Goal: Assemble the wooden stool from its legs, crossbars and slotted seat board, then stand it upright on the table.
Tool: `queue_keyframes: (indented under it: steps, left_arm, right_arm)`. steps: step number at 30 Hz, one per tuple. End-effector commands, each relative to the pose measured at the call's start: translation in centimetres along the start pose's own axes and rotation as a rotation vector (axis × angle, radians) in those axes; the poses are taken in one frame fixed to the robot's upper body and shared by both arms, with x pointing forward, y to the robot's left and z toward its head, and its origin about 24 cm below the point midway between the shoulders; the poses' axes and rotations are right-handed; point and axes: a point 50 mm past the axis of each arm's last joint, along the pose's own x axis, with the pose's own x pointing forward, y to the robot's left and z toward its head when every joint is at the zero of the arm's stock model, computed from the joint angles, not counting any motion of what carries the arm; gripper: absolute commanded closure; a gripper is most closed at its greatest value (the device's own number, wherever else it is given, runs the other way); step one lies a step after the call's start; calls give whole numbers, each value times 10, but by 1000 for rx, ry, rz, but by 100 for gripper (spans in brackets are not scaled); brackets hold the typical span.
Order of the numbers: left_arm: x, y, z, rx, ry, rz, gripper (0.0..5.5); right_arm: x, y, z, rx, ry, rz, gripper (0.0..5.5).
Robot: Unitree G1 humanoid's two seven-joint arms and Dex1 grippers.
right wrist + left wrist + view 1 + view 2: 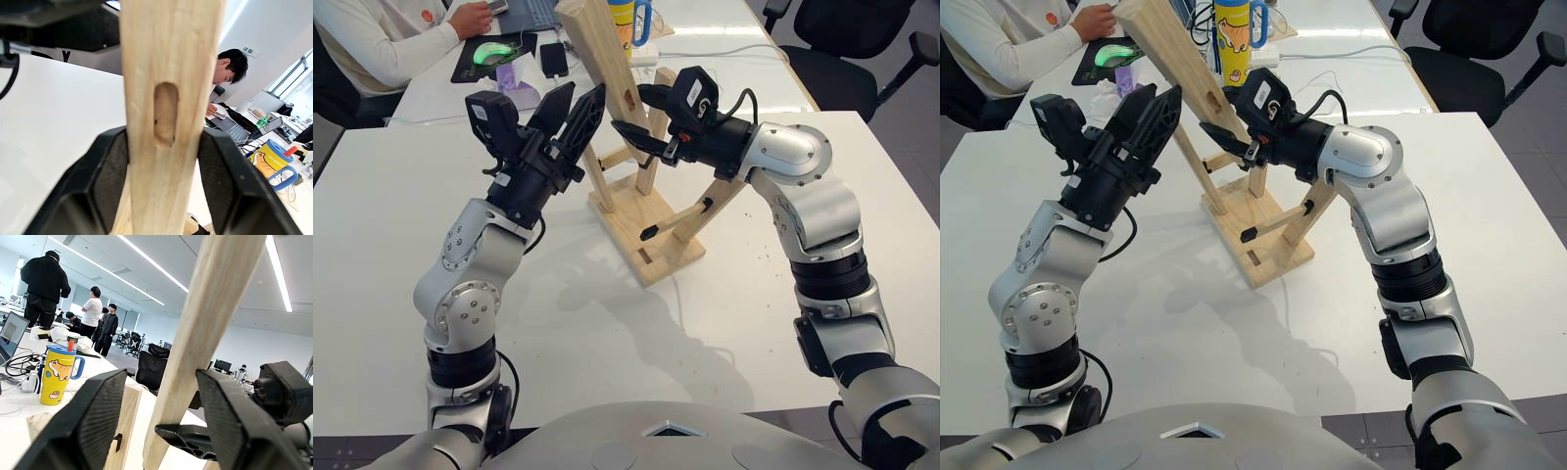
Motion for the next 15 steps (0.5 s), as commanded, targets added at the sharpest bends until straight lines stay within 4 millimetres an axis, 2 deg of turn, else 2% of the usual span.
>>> queue_keyframes:
  steps: [1, 3, 9, 15]
  left_arm:
    - [7, -12, 8, 5, -32, -86, 214]
    - [7, -12, 6, 12, -23, -88, 186]
    - [6, -8, 5, 30, -13, -80, 185]
    - [10, -7, 9, 38, -49, -70, 185]
  right_arm:
    - [9, 15, -4, 3, -2, 82, 345]
    - [9, 15, -4, 5, -4, 82, 345]
    - [10, 10, -5, 30, -10, 51, 346]
    - [10, 17, -3, -27, -22, 95, 346]
